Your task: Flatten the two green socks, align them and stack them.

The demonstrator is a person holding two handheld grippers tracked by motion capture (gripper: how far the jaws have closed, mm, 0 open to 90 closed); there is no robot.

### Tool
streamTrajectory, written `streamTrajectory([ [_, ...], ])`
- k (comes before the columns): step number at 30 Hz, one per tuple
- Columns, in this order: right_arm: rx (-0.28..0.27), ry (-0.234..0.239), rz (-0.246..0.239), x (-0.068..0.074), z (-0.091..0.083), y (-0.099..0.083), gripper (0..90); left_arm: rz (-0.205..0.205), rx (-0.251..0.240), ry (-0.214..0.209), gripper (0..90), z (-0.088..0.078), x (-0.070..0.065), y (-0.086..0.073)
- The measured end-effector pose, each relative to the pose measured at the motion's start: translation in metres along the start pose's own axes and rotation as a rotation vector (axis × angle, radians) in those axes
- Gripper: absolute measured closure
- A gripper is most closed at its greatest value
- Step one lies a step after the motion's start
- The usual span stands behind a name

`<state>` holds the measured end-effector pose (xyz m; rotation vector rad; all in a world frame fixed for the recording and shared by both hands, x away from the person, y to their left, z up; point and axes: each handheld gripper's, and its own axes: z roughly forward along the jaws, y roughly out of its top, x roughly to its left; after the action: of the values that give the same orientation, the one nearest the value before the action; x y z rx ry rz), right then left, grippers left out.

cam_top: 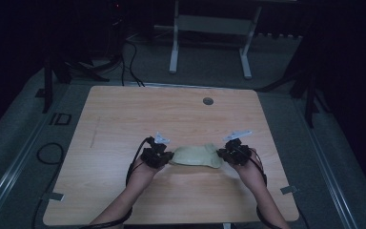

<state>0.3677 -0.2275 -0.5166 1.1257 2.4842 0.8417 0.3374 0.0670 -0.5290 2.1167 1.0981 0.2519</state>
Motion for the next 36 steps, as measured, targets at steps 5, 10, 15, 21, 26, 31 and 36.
streamTrajectory([
  [5, 0.022, -0.007, 0.015, -0.006, 0.011, -0.003, 83.6, -0.002, 0.008, -0.002, 88.5, 0.011, 0.000, -0.004],
  [10, 0.029, -0.004, 0.033, -0.010, 0.017, -0.004, 83.2, -0.005, 0.017, 0.003, 88.5, 0.016, 0.002, -0.006],
  [15, 0.029, 0.004, 0.034, -0.010, 0.020, -0.003, 82.5, -0.009, 0.024, 0.015, 88.4, 0.019, 0.005, -0.009],
  [21, 0.038, 0.010, 0.042, -0.010, 0.026, -0.006, 76.0, -0.002, 0.037, 0.032, 87.0, 0.023, 0.004, -0.010],
  [26, 0.033, 0.021, 0.051, -0.011, 0.024, -0.009, 65.7, 0.002, -0.010, 0.045, 67.3, 0.015, 0.004, -0.010],
  [31, -0.016, 0.026, 0.062, -0.009, 0.009, -0.007, 63.0, 0.008, -0.067, 0.093, 62.7, 0.002, 0.003, -0.004],
  [36, -0.051, 0.072, 0.047, 0.003, 0.002, -0.003, 77.2, 0.044, -0.088, 0.058, 80.7, 0.001, -0.011, 0.004],
])
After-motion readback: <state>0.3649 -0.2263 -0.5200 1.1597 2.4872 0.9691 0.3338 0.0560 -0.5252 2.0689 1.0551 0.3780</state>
